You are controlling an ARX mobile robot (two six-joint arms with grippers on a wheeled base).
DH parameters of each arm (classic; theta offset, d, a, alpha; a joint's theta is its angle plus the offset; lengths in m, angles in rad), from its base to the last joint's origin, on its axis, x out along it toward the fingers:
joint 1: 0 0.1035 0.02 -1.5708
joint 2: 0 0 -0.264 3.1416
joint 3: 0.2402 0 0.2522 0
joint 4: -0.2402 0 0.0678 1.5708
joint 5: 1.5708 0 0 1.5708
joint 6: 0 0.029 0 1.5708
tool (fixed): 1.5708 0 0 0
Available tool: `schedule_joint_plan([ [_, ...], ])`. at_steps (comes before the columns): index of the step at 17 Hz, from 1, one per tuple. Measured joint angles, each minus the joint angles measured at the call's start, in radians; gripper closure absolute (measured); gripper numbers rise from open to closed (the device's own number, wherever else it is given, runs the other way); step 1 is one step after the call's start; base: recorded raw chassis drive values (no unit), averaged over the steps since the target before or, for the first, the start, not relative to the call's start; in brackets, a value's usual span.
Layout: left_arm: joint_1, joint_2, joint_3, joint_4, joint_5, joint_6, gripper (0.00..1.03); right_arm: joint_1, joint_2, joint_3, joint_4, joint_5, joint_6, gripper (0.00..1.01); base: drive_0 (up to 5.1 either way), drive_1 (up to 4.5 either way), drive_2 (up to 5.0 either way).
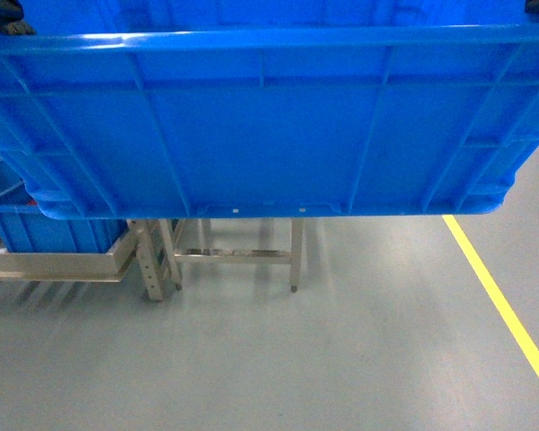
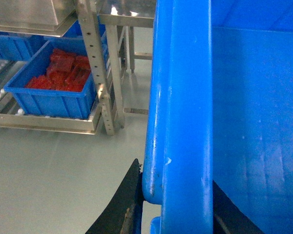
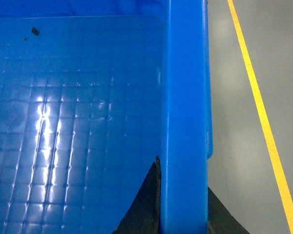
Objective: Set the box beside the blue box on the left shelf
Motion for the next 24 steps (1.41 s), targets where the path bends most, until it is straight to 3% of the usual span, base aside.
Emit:
schedule_joint_plan([
  [3,0.000,0.000,0.000,0.000,0.000,0.002,0.84,0.000,0.000,0.000,-0.004,0.000,0.002,0.93,0.0,4.33,-4.3],
  [6,0.000,0.001,0.000,0.008,0.000,0.001,0.84,0.000,0.006,0.000,0.007,0.000,0.001,0.93,0.0,0.00,0.0],
  [24,-0.001,0.001,-0.001,0.003,0.000,-0.003,0.84,0.000,-0.001,0.000,-0.001,0.001,-0.002,0.93,-4.9,2.46,2.7],
])
